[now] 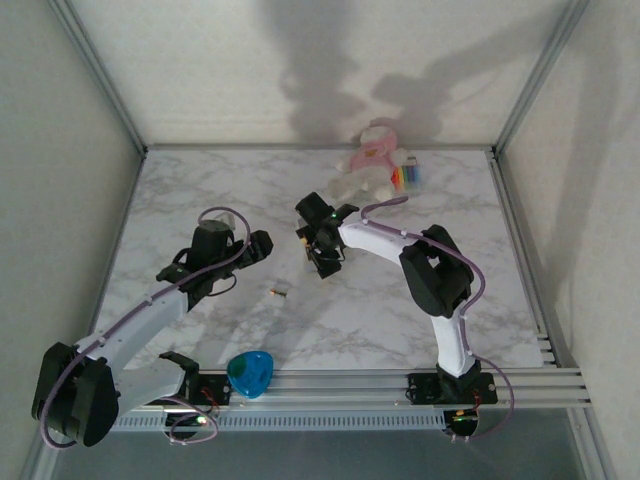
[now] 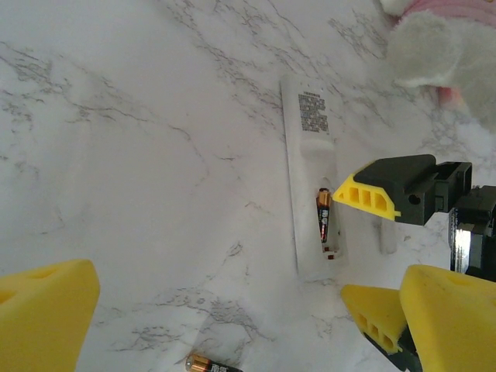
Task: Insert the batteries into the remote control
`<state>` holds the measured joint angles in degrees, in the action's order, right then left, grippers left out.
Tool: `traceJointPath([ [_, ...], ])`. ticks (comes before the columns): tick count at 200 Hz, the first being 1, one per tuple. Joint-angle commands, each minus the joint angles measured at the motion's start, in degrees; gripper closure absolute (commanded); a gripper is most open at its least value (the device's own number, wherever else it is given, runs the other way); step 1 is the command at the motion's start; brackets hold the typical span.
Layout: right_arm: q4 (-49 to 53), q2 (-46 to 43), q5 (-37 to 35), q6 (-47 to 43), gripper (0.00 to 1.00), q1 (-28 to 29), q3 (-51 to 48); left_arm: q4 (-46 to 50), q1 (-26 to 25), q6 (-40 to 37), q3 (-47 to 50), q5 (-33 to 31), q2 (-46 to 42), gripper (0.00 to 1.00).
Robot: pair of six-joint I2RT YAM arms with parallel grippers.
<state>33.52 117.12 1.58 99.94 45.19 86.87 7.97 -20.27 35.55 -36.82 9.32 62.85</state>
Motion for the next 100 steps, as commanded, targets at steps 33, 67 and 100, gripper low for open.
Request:
traceJointPath([
  [33,-0.6,1.8,-0.5,1.7,0.11,-0.5,0.3,-0.1,-0.2,-1.4,-1.3,0.9,0.5,0.00],
  [67,-0.7,2.2,-0.6,1.7,0.12,-0.7,0.3,-0.2,-0.3,-1.4,-1.1,0.9,0.7,0.00],
  [100,-0.6,2.6,-0.7,1.8,0.13,-0.9,0.3,-0.4,-0.3,-1.4,-1.1,1.1,0.8,0.00],
])
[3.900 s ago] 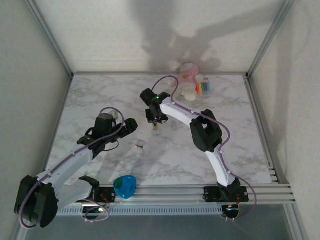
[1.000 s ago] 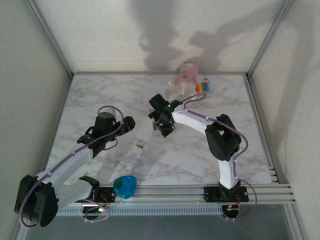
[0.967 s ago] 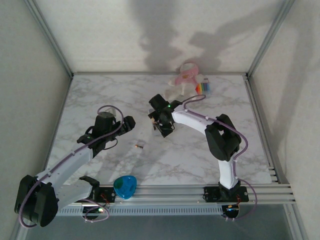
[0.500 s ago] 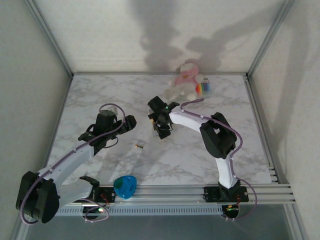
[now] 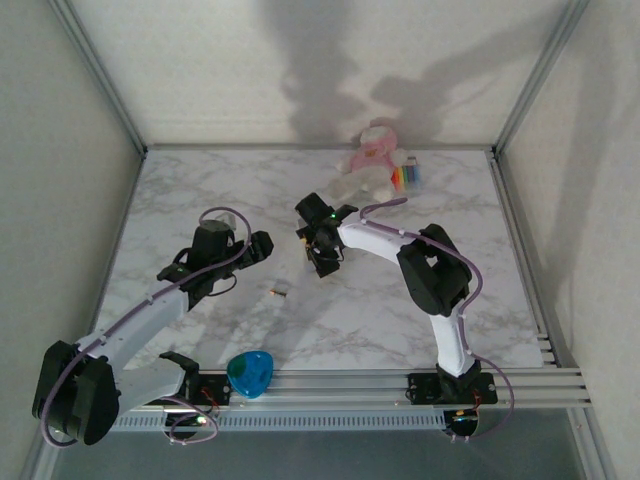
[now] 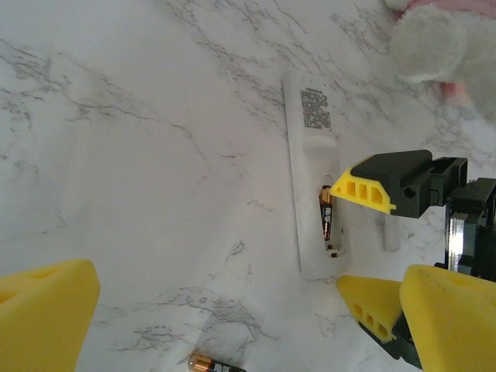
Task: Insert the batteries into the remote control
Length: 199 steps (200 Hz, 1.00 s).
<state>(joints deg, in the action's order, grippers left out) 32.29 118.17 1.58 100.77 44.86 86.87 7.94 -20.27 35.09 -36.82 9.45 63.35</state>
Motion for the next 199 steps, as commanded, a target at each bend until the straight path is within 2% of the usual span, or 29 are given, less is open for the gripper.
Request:
traceJointPath([
  [1,0.6,1.5,-0.7,1.0,0.13,-0.6,0.3,-0.4,-0.3,-1.0,-1.1,1.0,0.3,0.00],
  [93,0.8,2.0,-0.3,0.7,0.15,-0.9,0.3,-0.6,-0.3,-0.9,-0.9,1.1,0.5,0.00],
  [199,1.1,2.2,0.9,-1.0,0.24,0.1,-1.1,-0.1,-0.3,-1.0,-1.1,1.2,1.2,0.00],
])
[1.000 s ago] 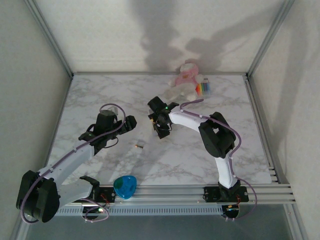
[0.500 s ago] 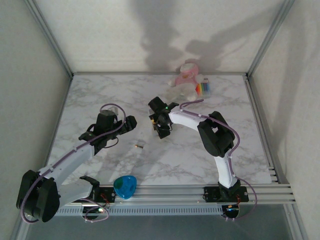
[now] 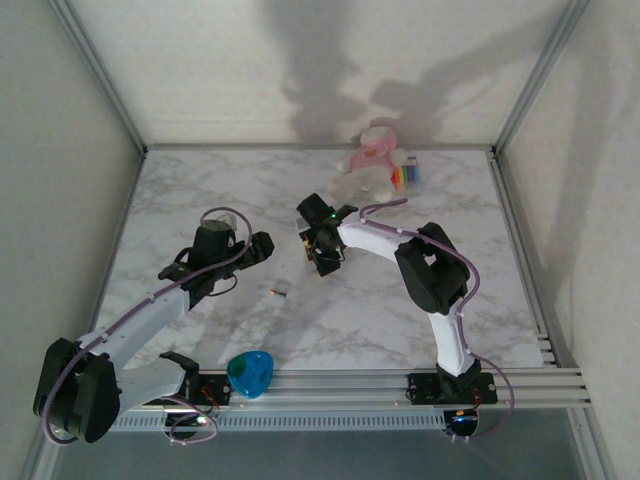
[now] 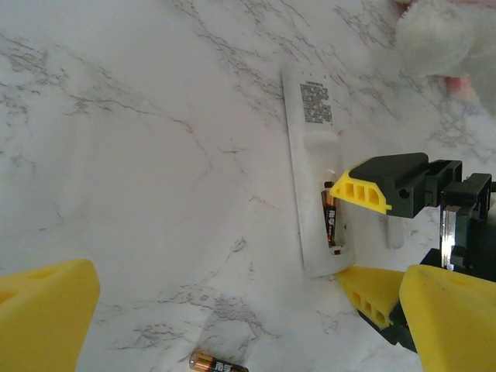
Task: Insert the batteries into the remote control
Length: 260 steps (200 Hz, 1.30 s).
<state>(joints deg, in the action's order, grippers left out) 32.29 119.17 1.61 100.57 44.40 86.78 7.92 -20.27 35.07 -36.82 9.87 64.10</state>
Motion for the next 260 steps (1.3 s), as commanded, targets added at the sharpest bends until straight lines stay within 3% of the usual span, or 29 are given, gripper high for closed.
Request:
traceJointPath([
  [1,1.0,1.2,0.9,-0.8,0.25,0.6,-1.0,-0.1,-0.3,-1.0,-1.1,0.8,0.4,0.00],
  [84,4.0,3.1,1.1,-4.9,0.23,1.6,2.7,-1.1,0.0,-0.1,-1.2,1.9,3.0,0.00],
  [99,4.6,3.0,0.6,-5.9,0.23,1.6,3.4,-1.3,1.2,1.5,-2.0,2.7,5.7,0.04],
  [125,4.9,3.1,0.3,-7.1,0.23,1.5,4.1,-3.9,3.5,3.5,-3.7,6.5,11.3,0.26],
  [137,4.9,3.0,0.5,-7.4,0.23,1.5,4.1,-4.3,3.9,3.2,-5.6,7.3,14.5,0.40],
  [149,4.7,3.1,0.7,-7.7,0.23,1.5,3.9,-4.9,4.0,3.5,-7.4,7.1,17.6,0.45],
  [180,4.6,2.8,0.9,-8.4,0.23,1.4,3.6,-7.2,4.2,4.3,-11.9,9.0,26.1,0.91],
  [260,4.6,3.3,2.0,-10.6,0.23,1.2,4.3,-10.7,2.7,5.5,-19.1,11.8,40.0,0.95],
])
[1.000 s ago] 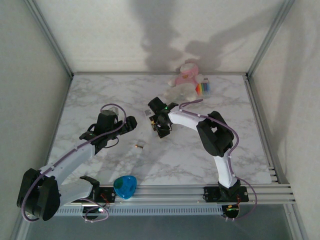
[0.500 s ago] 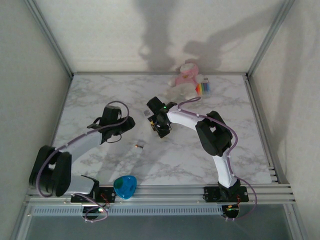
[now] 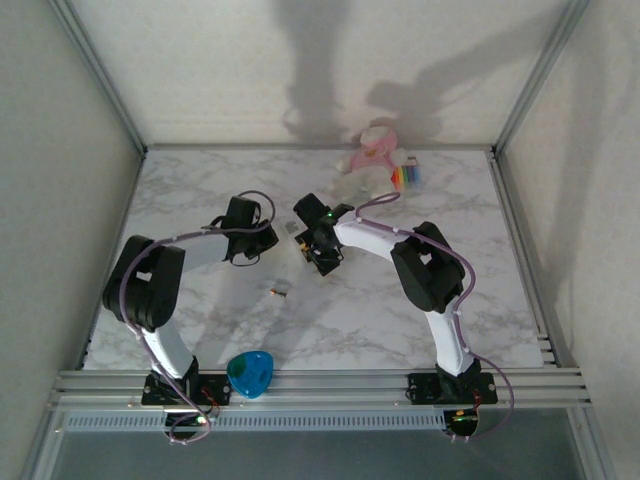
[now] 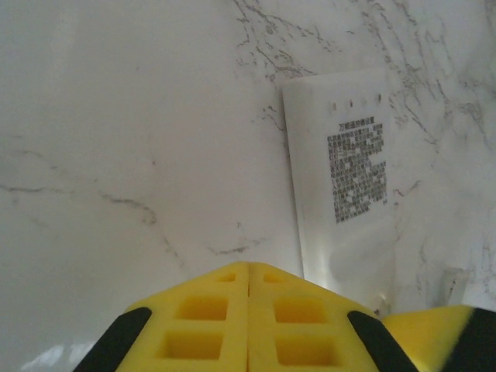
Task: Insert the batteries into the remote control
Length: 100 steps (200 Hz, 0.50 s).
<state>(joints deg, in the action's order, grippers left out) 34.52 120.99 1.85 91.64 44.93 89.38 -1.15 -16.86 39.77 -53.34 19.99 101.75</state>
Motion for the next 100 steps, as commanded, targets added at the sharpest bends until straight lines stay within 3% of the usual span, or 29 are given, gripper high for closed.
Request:
traceJointPath([
  [1,2.4,1.4,1.7,-1.6,0.23,0.7,1.7,-1.6,-0.8,0.8,-2.7,1.8,2.5,0.95],
  [100,2.7,2.6,3.4,-3.9,0.23,1.0,3.2,-2.6,-2.0,1.1,-6.7,4.0,8.3,0.96],
])
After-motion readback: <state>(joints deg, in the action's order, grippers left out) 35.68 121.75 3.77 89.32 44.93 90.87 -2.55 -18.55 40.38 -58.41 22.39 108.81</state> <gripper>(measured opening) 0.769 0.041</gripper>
